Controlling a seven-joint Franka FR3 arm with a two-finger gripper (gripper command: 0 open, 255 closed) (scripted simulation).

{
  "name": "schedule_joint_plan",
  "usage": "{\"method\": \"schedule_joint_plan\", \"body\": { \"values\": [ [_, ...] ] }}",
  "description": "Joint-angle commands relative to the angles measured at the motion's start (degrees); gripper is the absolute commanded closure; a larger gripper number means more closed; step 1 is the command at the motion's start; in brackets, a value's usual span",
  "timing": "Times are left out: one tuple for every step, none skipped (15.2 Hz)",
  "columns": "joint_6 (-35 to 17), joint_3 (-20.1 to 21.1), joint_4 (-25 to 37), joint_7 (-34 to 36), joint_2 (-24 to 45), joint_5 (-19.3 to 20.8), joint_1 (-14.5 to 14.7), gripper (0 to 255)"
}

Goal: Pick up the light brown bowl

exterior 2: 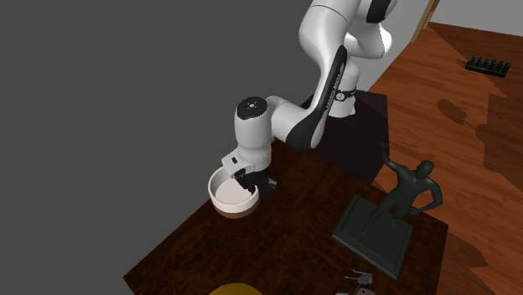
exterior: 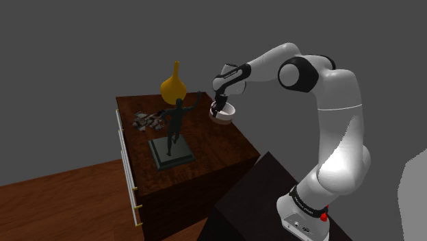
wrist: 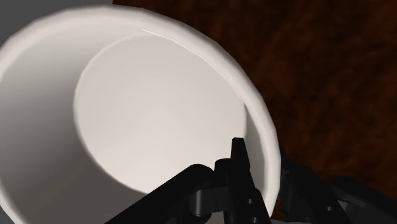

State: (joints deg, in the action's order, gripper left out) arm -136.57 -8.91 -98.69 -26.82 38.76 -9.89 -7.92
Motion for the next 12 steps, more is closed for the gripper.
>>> {"method": "schedule_joint_plan", "body": {
  "values": [
    [0.97, -0.19, -0.28, 0.19, -1.3, 0.23, 0.19, 255],
    [1.46, -0.28, -0.32, 0.26, -1.84, 0.34, 0.25, 255],
    [1.97, -0.37, -0.35, 0.34, -2.37, 0.45, 0.31, 255],
    [2.47, -0.46, -0.36, 0.41, -2.9, 0.56, 0.36, 255],
    [2.99, -0.54, -0.36, 0.49, -3.41, 0.67, 0.42, 255],
    [3.51, -0.62, -0.35, 0.57, -3.92, 0.78, 0.48, 255],
    [4.03, -0.7, -0.32, 0.64, -4.43, 0.89, 0.53, 255],
    [4.56, -0.78, -0.28, 0.72, -4.92, 1.0, 0.58, 255],
    [5.1, -0.86, -0.23, 0.79, -5.41, 1.11, 0.63, 255],
    [5.64, -0.93, -0.17, 0.87, -5.89, 1.22, 0.68, 255],
    [5.72, -0.95, -0.16, 0.88, -5.97, 1.24, 0.69, 255],
    [5.72, -0.95, -0.16, 0.88, -5.96, 1.24, 0.69, 255]
  ]
}}
